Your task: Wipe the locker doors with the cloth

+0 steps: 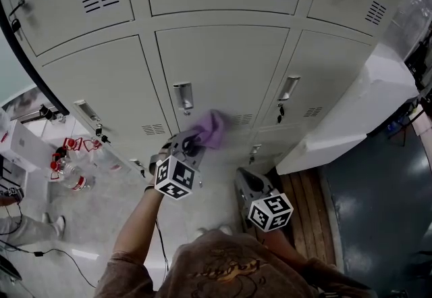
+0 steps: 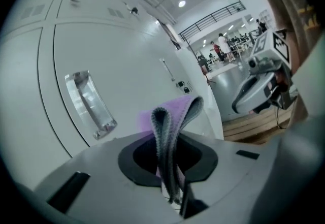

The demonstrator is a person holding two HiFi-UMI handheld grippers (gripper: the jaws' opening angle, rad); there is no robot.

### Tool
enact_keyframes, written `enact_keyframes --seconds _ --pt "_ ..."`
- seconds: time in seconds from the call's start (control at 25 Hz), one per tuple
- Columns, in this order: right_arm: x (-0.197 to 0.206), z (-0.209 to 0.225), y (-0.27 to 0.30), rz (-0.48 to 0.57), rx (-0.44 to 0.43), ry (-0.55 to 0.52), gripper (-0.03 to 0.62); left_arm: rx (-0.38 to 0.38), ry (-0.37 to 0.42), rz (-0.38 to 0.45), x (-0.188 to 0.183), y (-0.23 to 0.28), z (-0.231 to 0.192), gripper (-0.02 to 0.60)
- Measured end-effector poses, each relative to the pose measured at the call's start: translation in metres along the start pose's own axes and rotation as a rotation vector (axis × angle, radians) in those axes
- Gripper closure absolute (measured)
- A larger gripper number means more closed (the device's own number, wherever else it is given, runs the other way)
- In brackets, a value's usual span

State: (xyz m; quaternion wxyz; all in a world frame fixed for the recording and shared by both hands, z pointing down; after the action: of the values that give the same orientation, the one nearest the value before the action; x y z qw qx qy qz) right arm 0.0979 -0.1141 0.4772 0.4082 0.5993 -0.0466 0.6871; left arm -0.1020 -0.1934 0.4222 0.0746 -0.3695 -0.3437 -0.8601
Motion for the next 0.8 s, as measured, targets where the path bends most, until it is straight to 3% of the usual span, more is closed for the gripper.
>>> enact_keyframes --seconds 0.32,0.8 --pt "-0.002 -0.007 -0.003 0.010 -0.016 -0.015 0.597 -0.122 0.067 0.139 -0.062 -0.058 -0.027 0.538" --pt "-0.005 -0.009 -0.010 0.024 -0.024 -0.029 0.597 -0.412 0.209 0.348 -0.152 -0.142 -0.081 0.538"
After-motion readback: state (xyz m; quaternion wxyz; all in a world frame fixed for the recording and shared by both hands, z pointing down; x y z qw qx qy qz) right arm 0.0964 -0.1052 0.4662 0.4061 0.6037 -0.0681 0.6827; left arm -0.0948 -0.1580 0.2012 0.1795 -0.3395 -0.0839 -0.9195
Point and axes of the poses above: the fingertips, and each gripper's own axes: y forward along the fingers, z to its right, x out of its underside, the point moved 9 cm from there along -y, backward along the fingers, and after that the axes turned 15 degrees about -z, right-handed, at the moved point
